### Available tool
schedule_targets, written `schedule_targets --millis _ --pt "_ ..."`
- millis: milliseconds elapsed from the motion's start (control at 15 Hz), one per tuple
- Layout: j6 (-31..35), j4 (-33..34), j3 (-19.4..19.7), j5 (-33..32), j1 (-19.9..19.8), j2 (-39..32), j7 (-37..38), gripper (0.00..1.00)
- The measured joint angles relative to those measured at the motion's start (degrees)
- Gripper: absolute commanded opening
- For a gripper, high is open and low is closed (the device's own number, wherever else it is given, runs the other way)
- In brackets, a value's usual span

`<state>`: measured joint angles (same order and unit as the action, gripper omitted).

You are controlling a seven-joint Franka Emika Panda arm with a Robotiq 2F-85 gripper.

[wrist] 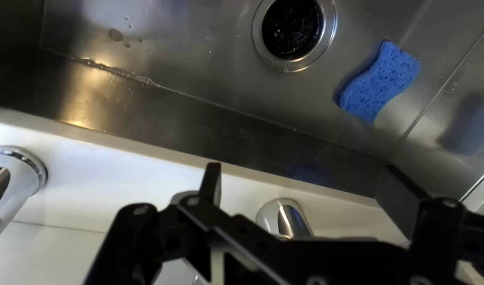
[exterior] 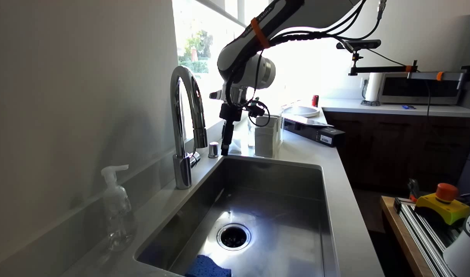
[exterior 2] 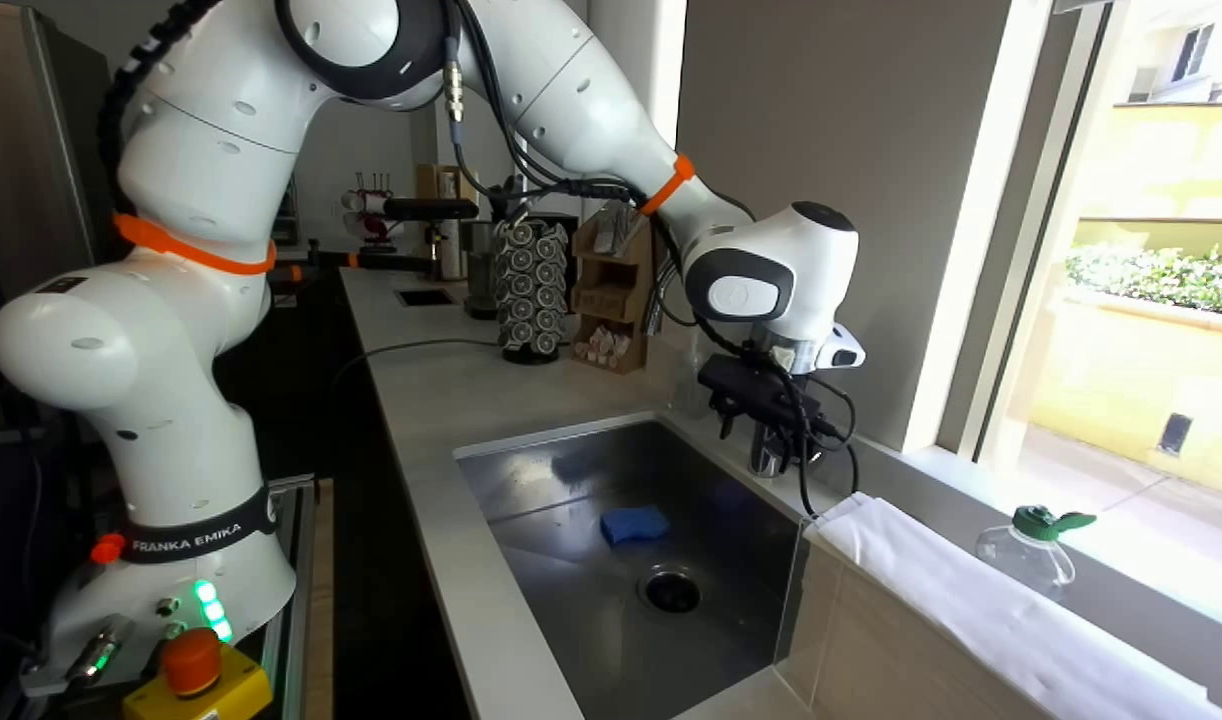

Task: Close the tap faucet

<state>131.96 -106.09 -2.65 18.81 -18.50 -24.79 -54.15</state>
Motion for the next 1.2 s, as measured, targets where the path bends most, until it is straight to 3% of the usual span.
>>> schedule_targets --millis 533,933,1200 --pt "0.0 -2.1 0.5 -0.5 0.8 -0.2 0.2 1.00" --pt "0.5 -2.8 2.0 -3.4 3.7 -2.0 10.8 1.00" --pt "0.5 -5.6 1.9 -4.4 4.7 -2.5 13.6 1.00"
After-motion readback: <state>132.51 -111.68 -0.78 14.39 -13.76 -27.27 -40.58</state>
